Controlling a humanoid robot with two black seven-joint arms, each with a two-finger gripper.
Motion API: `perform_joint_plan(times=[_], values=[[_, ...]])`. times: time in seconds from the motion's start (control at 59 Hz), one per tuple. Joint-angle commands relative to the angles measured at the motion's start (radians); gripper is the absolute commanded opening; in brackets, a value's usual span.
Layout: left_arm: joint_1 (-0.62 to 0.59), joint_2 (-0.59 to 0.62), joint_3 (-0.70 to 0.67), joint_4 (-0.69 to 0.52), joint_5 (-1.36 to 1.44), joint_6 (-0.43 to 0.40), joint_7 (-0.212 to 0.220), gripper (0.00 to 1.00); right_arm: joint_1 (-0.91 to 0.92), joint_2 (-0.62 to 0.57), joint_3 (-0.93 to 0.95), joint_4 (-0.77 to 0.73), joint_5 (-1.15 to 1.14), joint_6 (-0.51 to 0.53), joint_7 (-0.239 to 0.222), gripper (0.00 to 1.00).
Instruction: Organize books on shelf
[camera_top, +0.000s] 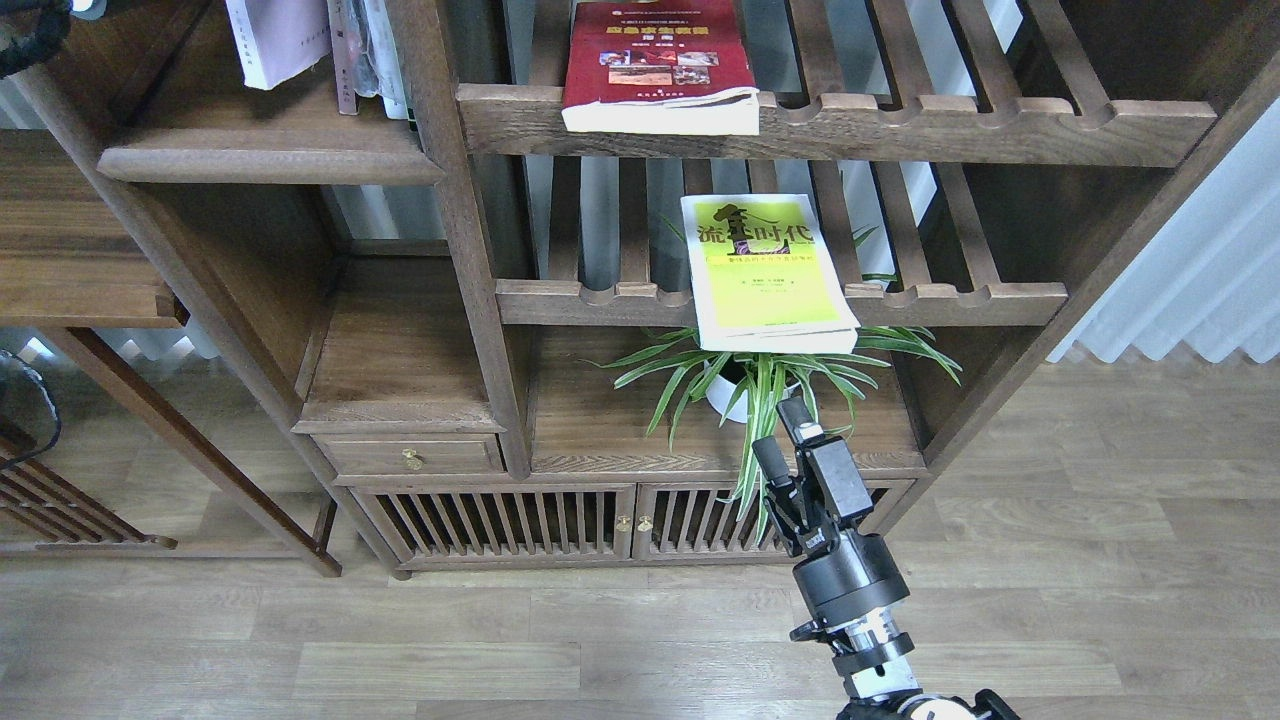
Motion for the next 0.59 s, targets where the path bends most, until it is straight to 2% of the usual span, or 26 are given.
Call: perform_joint_plan(times=[0.0,0.339,0.441,0.577], values=[[-0.001,0.002,0.026,-0.007,0.002,0.000,0.000,0.06,-0.002,0.000,-0.013,0.006,0.009,0.000,0.000,0.98],[-0.001,-0.001,0.041,-0.009,0.005,0.000,0.000,0.07,-0.005,0.000,-0.021,0.022,0.015,0.000,0.000,0.98],[0.007,-0.001,0.038,-0.004,0.002,0.000,0.000,0.12,-0.011,0.000,-0.021,0.026,0.023,0.000,0.000,0.98],[0.008,-0.004,0.032,-0.003,-0.002,0.000,0.000,0.29,-0.011,0.000,-0.022,0.032,0.021,0.000,0.000,0.98]])
